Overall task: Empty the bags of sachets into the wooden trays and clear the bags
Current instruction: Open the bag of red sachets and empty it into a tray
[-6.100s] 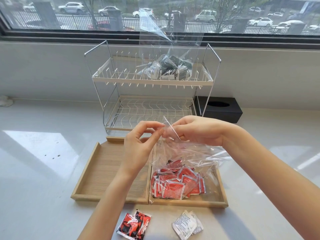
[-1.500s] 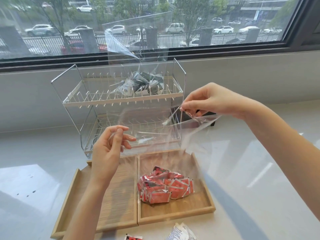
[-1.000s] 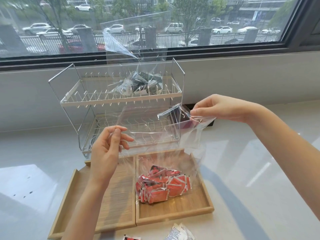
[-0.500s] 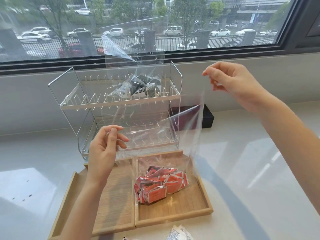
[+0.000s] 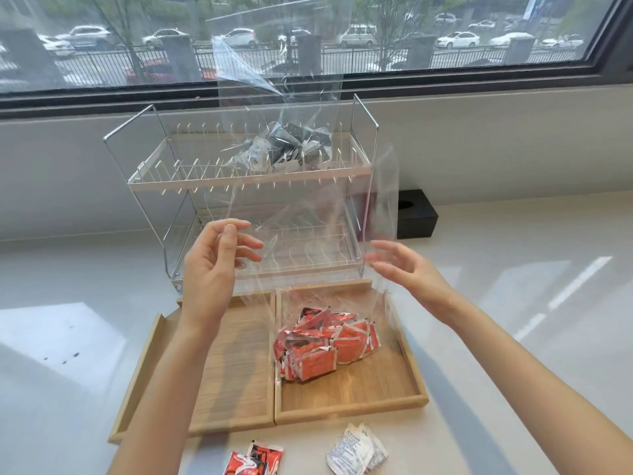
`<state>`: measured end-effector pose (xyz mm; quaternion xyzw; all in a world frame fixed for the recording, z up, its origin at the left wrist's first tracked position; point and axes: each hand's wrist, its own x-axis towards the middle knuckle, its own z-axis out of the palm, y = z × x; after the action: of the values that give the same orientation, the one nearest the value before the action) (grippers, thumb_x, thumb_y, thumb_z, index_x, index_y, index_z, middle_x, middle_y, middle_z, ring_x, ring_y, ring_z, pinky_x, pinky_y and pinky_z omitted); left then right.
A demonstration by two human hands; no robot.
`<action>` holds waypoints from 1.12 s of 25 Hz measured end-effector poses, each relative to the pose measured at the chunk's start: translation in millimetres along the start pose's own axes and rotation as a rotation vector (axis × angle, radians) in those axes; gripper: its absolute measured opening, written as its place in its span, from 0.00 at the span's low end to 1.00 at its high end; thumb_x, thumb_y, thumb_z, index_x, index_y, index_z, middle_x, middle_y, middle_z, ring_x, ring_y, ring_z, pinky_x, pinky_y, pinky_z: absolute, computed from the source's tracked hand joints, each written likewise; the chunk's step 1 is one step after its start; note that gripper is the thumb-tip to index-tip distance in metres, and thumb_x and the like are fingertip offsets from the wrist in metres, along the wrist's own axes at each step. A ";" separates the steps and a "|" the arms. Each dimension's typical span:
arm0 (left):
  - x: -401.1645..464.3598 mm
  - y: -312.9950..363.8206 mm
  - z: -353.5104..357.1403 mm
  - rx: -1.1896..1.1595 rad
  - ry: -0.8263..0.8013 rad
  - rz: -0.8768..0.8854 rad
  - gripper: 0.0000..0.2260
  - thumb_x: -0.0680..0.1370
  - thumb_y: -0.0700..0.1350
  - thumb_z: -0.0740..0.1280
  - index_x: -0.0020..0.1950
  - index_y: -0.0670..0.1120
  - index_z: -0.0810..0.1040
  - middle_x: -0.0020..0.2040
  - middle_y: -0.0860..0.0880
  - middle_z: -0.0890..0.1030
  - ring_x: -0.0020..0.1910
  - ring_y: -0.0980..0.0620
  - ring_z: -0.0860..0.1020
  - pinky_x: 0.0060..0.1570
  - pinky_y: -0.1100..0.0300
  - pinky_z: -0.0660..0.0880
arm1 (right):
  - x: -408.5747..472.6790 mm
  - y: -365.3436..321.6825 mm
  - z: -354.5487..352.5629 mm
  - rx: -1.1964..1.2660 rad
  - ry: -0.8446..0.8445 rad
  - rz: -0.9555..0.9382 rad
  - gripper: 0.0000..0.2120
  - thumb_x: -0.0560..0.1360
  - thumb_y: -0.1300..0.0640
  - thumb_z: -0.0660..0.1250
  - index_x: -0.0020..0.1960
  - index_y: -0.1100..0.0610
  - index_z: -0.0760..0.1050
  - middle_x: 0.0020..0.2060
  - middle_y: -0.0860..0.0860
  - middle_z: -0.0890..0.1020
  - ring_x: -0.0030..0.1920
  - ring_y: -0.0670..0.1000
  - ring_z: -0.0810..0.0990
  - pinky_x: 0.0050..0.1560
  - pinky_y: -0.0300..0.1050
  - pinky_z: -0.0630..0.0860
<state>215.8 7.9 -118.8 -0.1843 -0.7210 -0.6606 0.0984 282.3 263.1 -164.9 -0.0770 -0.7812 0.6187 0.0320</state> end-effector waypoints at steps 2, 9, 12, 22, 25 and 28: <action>-0.3 -0.3 0.6 -0.012 -0.007 -0.007 0.10 0.80 0.43 0.55 0.45 0.53 0.74 0.34 0.58 0.83 0.33 0.60 0.79 0.36 0.71 0.72 | 1.0 3.3 8.1 0.074 0.093 -0.013 0.06 0.73 0.58 0.67 0.49 0.52 0.76 0.45 0.50 0.83 0.47 0.44 0.82 0.51 0.39 0.73; -15.9 -30.6 -5.2 -0.011 -0.244 -0.292 0.50 0.56 0.76 0.62 0.72 0.53 0.56 0.67 0.58 0.71 0.66 0.60 0.69 0.63 0.64 0.65 | 7.8 15.4 18.3 0.164 0.194 -0.008 0.03 0.75 0.61 0.64 0.43 0.56 0.76 0.38 0.51 0.83 0.38 0.42 0.82 0.40 0.32 0.76; -46.4 -60.8 4.3 0.143 -0.410 -0.520 0.61 0.49 0.76 0.65 0.74 0.53 0.45 0.75 0.54 0.57 0.71 0.55 0.60 0.69 0.56 0.59 | 10.0 20.2 22.5 0.170 0.194 0.009 0.03 0.75 0.60 0.64 0.43 0.55 0.76 0.38 0.50 0.83 0.38 0.43 0.82 0.44 0.35 0.76; -75.7 -119.6 30.1 0.260 -0.393 -0.690 0.43 0.69 0.51 0.71 0.74 0.47 0.48 0.74 0.46 0.62 0.71 0.47 0.62 0.70 0.50 0.58 | 14.0 27.3 24.8 0.229 0.234 0.030 0.02 0.75 0.57 0.64 0.44 0.53 0.75 0.40 0.50 0.82 0.39 0.43 0.82 0.42 0.35 0.76; -77.5 -124.9 29.9 0.328 -0.401 -0.686 0.34 0.68 0.54 0.71 0.70 0.48 0.63 0.68 0.45 0.71 0.65 0.46 0.70 0.66 0.46 0.66 | 14.6 34.5 25.4 0.226 0.221 0.084 0.13 0.73 0.48 0.63 0.56 0.52 0.73 0.54 0.51 0.80 0.55 0.47 0.78 0.59 0.44 0.73; -80.7 -129.9 28.6 0.336 -0.366 -0.687 0.27 0.68 0.54 0.71 0.62 0.45 0.68 0.60 0.45 0.77 0.59 0.47 0.75 0.60 0.47 0.72 | 3.6 54.6 29.1 0.145 0.065 0.260 0.46 0.62 0.27 0.60 0.72 0.52 0.58 0.72 0.50 0.64 0.71 0.49 0.64 0.73 0.52 0.58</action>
<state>240.9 17.5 -272.0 -0.0289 -0.8440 -0.4846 -0.2281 278.9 247.8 -224.9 -0.1952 -0.7163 0.6697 -0.0175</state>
